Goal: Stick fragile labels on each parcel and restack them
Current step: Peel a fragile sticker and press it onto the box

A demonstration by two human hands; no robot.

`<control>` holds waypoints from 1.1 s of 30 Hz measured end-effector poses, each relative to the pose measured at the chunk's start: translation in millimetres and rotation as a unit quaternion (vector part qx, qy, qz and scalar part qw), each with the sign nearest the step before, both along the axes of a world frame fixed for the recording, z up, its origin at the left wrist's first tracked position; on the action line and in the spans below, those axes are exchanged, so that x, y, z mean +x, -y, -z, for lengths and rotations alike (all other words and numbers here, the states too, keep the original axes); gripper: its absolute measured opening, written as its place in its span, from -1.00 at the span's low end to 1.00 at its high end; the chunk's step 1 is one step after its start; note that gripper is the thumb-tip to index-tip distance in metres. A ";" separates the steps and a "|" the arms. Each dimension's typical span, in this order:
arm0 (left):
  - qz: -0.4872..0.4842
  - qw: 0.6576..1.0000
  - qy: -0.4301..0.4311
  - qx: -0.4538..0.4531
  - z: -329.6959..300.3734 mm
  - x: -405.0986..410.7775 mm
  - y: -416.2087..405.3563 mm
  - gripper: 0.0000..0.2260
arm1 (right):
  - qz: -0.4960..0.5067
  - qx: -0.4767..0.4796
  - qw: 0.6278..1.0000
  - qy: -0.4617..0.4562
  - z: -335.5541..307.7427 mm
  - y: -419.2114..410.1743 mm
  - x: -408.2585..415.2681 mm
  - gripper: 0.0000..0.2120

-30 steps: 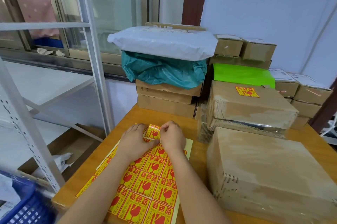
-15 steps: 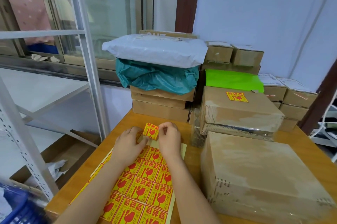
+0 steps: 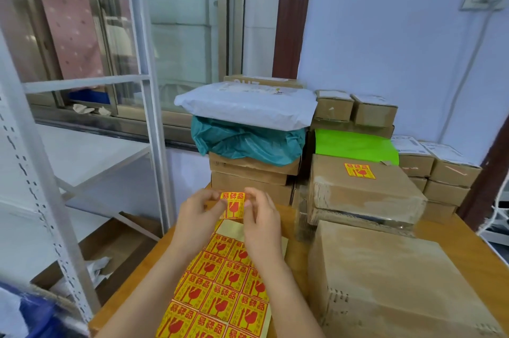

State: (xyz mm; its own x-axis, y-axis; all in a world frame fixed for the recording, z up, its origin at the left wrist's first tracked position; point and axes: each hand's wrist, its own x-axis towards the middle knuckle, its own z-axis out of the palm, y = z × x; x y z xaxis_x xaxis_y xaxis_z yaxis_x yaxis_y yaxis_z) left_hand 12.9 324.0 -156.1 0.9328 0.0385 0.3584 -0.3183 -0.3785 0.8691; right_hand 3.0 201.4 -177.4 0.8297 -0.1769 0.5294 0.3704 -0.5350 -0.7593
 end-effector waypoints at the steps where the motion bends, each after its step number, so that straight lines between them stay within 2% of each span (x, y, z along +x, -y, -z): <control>1: 0.006 1.000 0.000 -0.021 -6.3 -5.3 2.7 -0.81 | -0.010 0.003 1.000 0.005 -7.6 1.4 -5.8 -0.71; 4: 0.031 0.994 0.003 -0.102 -21.4 -20.1 16.0 -0.79 | -0.025 0.020 0.999 0.040 -32.6 11.1 -23.7 -0.66; 8: 0.061 0.984 -0.013 -0.169 -37.1 -38.0 47.2 -0.75 | -0.003 0.042 0.994 0.097 -62.5 42.8 -46.3 -0.73; 17: 0.170 0.967 -0.046 -0.186 -47.2 -63.2 134.3 -0.77 | 0.050 0.025 0.998 0.033 -72.0 146.5 -84.0 -0.88; 23: 0.211 0.965 -0.070 -0.136 -40.7 -65.0 173.3 -0.75 | 0.041 -0.002 0.999 -0.025 -66.2 193.8 -107.4 -0.76; 28: 0.231 0.969 -0.073 -0.048 -36.7 -70.3 191.3 -0.76 | 0.021 0.008 0.995 -0.096 -58.5 224.9 -114.2 -0.83; 33: 0.232 0.969 -0.066 0.045 -26.7 -71.8 192.1 -0.74 | 0.001 0.018 0.988 -0.157 -42.4 233.2 -117.5 -0.79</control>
